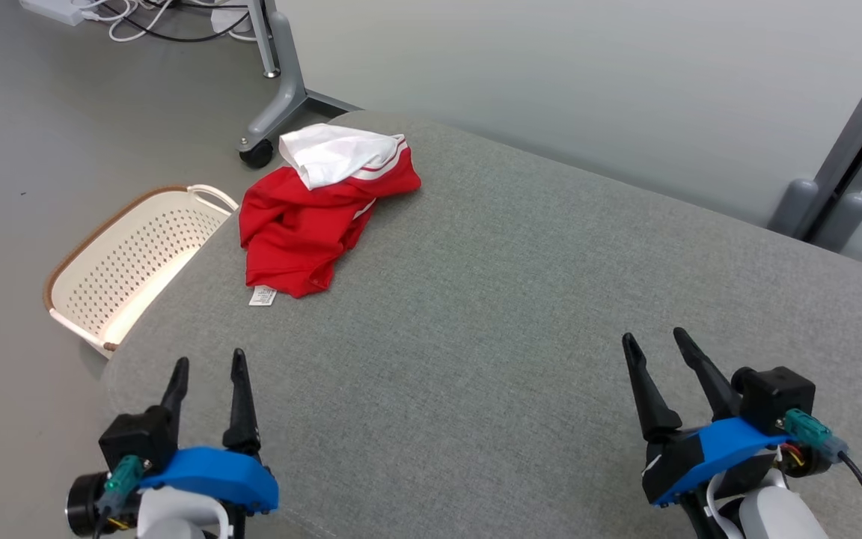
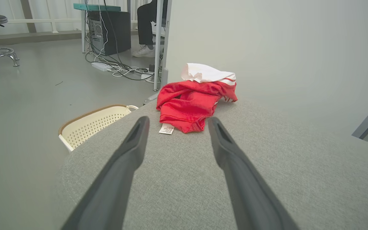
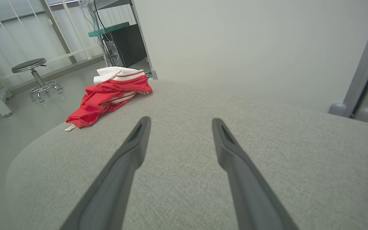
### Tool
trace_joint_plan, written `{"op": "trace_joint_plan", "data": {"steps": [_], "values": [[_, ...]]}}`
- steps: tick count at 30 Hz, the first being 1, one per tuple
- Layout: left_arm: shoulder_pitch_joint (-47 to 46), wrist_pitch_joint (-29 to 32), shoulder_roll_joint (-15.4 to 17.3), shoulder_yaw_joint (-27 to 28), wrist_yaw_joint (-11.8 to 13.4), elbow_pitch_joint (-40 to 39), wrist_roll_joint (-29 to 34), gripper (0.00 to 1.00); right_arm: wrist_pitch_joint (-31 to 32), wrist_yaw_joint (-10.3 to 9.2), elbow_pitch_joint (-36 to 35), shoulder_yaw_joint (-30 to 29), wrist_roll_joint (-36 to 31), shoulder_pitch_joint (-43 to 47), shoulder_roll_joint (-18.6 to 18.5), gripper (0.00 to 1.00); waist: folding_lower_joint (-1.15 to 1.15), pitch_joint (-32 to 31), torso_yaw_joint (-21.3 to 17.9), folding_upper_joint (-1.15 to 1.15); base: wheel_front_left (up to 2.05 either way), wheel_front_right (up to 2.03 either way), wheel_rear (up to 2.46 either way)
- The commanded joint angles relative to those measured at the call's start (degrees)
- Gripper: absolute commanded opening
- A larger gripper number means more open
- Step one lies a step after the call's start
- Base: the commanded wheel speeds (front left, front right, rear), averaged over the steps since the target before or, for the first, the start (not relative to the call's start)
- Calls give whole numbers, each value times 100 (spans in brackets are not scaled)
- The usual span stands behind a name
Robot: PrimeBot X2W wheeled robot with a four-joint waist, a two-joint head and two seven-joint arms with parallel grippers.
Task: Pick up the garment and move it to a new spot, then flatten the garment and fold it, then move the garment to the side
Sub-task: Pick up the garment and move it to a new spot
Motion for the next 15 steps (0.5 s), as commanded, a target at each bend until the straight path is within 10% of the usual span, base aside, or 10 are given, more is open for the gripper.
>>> {"op": "trace_joint_plan", "data": {"steps": [1,15], "values": [[-204,53,91,8,-41,-15,43,100,-29,1,-57,-82,-76,31,-20,100,1,46,-2,-1,0,0,0],[-2651,1229,1703,716,-257,-223,39,100,612,1,-1332,-332,-875,-502,-21,100,1,1271,-1310,-1,0,0,0]]}}
